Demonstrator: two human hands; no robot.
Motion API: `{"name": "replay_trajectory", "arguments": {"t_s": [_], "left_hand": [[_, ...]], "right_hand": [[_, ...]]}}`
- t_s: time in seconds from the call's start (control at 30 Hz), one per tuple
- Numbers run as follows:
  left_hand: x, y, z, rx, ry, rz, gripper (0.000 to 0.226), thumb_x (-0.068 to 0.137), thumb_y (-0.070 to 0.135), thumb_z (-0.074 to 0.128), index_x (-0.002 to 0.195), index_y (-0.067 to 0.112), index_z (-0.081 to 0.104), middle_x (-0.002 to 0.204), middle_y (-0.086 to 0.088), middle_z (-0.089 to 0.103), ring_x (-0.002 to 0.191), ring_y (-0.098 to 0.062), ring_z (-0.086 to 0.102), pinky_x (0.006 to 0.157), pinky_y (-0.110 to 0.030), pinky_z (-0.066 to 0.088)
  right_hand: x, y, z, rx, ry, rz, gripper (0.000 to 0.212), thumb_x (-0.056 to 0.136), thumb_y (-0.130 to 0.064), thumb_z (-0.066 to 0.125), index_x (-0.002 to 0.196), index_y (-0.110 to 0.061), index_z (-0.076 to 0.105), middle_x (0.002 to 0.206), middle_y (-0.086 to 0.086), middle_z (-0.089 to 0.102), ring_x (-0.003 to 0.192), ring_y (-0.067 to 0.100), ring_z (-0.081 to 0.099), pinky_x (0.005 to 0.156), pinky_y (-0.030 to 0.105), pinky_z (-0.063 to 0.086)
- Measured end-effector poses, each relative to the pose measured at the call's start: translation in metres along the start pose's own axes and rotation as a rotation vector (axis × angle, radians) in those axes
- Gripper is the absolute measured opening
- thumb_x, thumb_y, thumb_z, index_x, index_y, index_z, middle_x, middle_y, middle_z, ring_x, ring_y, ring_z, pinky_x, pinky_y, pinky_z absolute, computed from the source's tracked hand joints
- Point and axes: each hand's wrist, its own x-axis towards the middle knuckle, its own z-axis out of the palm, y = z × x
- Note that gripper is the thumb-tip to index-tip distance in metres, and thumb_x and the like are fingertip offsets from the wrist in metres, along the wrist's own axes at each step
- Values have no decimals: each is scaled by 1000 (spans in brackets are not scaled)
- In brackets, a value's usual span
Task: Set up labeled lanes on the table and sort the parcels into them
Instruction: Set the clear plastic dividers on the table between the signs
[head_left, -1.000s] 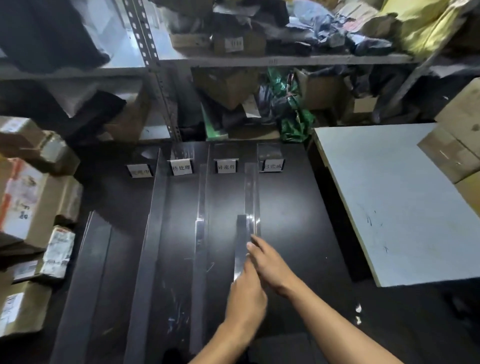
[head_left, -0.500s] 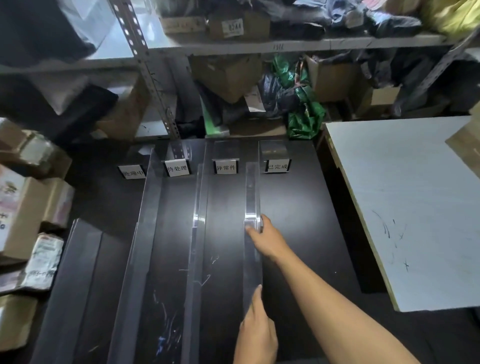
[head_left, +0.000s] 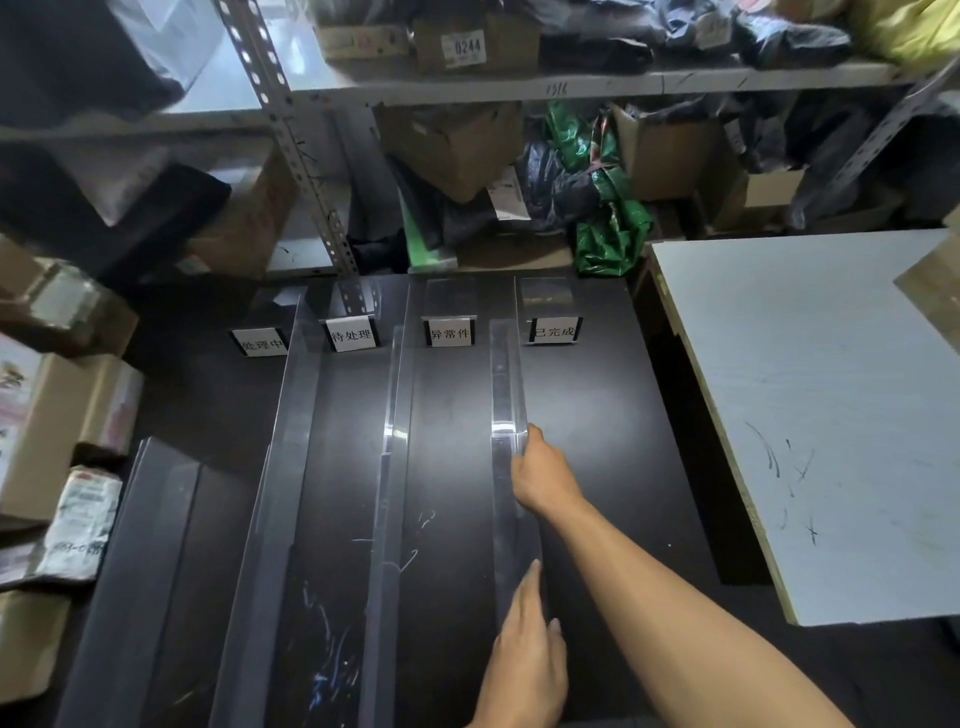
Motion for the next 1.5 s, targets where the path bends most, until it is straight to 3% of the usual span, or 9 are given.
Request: {"name": "replay_trajectory", "arguments": {"t_s": [0.47, 0.6, 0.7, 0.83, 1.07, 1.2, 1.27, 1.37, 1.5], "left_hand": [[4, 8, -27, -86, 34, 14, 80, 98, 41, 47, 154, 25, -8, 162, 13, 3, 147, -2, 8, 115, -17, 12], [0, 18, -64, -87, 157, 119, 77, 97, 38, 49, 154, 27, -1, 160, 15, 8, 141, 8, 7, 114, -13, 13], [-6, 24, -109, -130, 284, 204, 74, 95, 37, 51, 155, 27, 8, 158, 15, 18, 144, 6, 15, 119, -26, 22], [-24, 12, -190, -215, 533, 227, 63, 95, 25, 55, 151, 26, 27, 148, 14, 36, 137, -1, 35, 115, -28, 31], [-59, -89, -316, -91, 792, 38, 59, 93, 18, 58, 147, 14, 36, 149, -5, 43, 137, -17, 40, 107, -20, 27], [-75, -172, -343, 7, 701, -198, 67, 94, 24, 57, 151, 8, 25, 156, -11, 31, 142, -25, 31, 113, -31, 24], [-79, -209, -340, 41, 523, -339, 79, 94, 33, 57, 153, 6, 12, 157, -15, 26, 143, -30, 28, 113, -36, 25], [-83, -248, -326, 101, 231, -492, 82, 97, 44, 48, 155, 10, 1, 149, -19, 40, 135, -35, 41, 104, -40, 36], [-89, -265, -314, 133, 179, -482, 48, 100, 28, 37, 146, 16, 31, 131, -13, 58, 121, -35, 55, 94, -38, 45]], "right_hand": [[-17, -11, -14, 183, -3, 51, 55, 95, -28, 50, 144, -8, 34, 132, 16, 57, 114, 34, 58, 94, 39, 49], [-37, -40, -34, 299, 223, -93, 60, 99, -35, 48, 151, -11, 31, 154, 8, 40, 141, 24, 38, 112, 37, 33], [-60, -77, -43, 398, 286, -259, 56, 100, -34, 48, 152, -18, 33, 153, -1, 42, 140, 13, 39, 114, 30, 32], [-98, -141, -27, 433, 227, -444, 57, 99, -35, 51, 152, -24, 33, 147, -4, 49, 131, 6, 47, 111, 32, 39], [-148, -243, 84, 342, -11, -531, 62, 97, -38, 53, 154, -23, 30, 146, 2, 51, 131, 11, 50, 112, 36, 40], [-162, -276, 167, 192, -181, -423, 62, 98, -36, 52, 153, -17, 31, 150, 7, 47, 134, 21, 50, 113, 34, 36], [-166, -283, 205, 118, -254, -349, 62, 98, -35, 50, 153, -13, 30, 152, 9, 44, 136, 24, 47, 113, 33, 34], [-169, -284, 246, -12, -337, -252, 64, 99, -36, 46, 153, -8, 28, 152, 15, 43, 139, 29, 42, 110, 32, 33], [-173, -283, 271, -99, -395, -174, 68, 99, -41, 45, 154, -5, 26, 150, 17, 45, 139, 31, 42, 108, 32, 35]]}}
